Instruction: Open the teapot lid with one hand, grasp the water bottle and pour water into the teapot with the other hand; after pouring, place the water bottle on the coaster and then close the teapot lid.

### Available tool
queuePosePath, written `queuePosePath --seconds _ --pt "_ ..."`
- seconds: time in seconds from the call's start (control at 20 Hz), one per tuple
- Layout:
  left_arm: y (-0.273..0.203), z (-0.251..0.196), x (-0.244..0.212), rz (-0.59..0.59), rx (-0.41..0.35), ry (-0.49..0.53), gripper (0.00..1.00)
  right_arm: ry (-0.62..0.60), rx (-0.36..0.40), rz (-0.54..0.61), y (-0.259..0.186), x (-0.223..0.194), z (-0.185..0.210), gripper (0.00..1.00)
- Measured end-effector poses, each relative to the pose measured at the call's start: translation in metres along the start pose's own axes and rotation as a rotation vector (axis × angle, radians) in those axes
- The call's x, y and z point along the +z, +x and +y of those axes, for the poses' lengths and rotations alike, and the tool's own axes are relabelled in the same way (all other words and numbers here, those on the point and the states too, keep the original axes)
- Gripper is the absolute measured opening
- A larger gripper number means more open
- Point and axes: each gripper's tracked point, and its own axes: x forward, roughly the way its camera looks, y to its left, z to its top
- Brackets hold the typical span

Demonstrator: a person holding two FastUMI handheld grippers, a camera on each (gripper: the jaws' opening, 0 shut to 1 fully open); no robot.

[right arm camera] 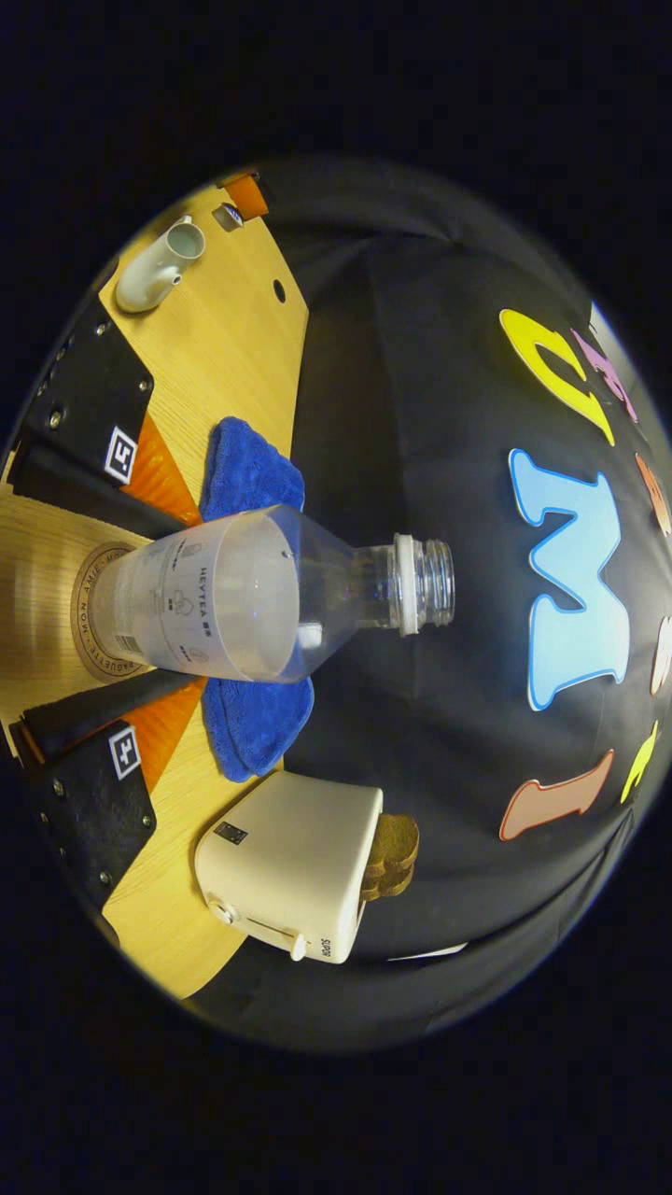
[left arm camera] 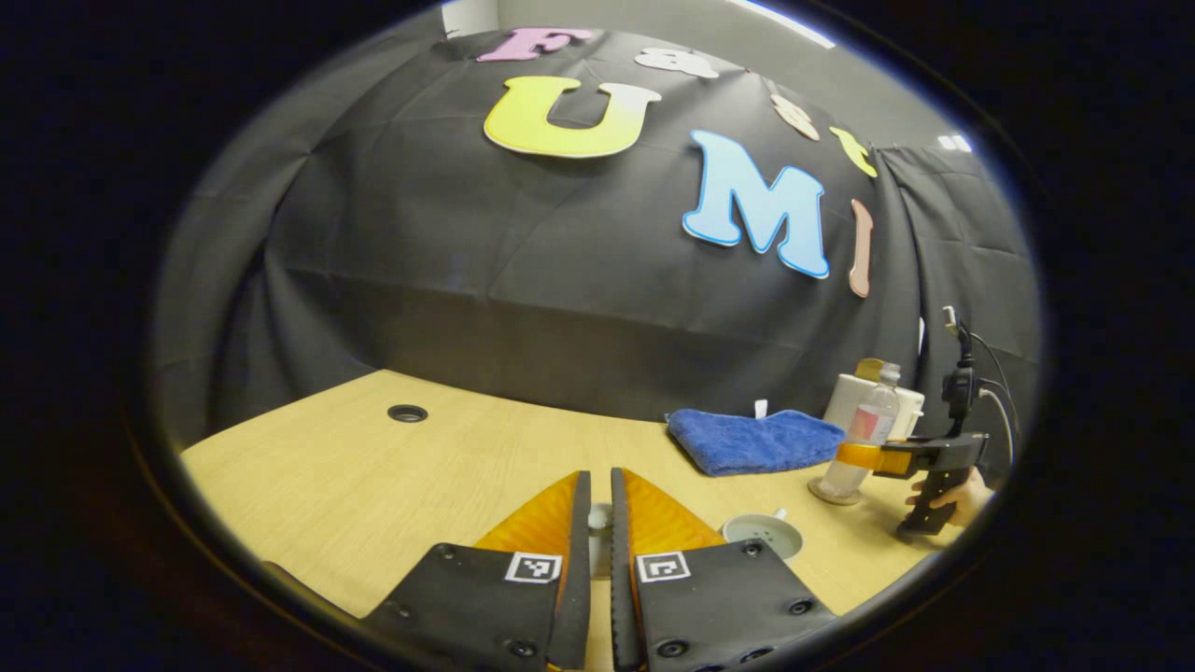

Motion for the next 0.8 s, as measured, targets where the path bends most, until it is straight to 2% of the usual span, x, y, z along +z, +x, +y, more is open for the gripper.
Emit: queuePosePath --seconds 0.1,0.15,0.5,0.8 --pt "0.0 -0.001 0.0 0.001 0.001 0.005 0.16 0.003 -0.006 0.002 -0.004 -0.002 -0.001 0.89" --pt "0.0 -0.001 0.0 0.0 0.002 0.008 0.16 0.0 -0.01 -0.005 -0.007 -0.001 0.0 0.9" --pt "-0.001 -0.006 0.001 -0.009 -0.001 0.036 0.16 -0.016 -0.072 -0.102 -0.059 0.005 -0.003 0.91" --pt "-0.003 -0.006 0.002 -0.024 -0.001 0.025 0.17 -0.059 -0.055 -0.182 -0.126 -0.001 0.02 0.91"
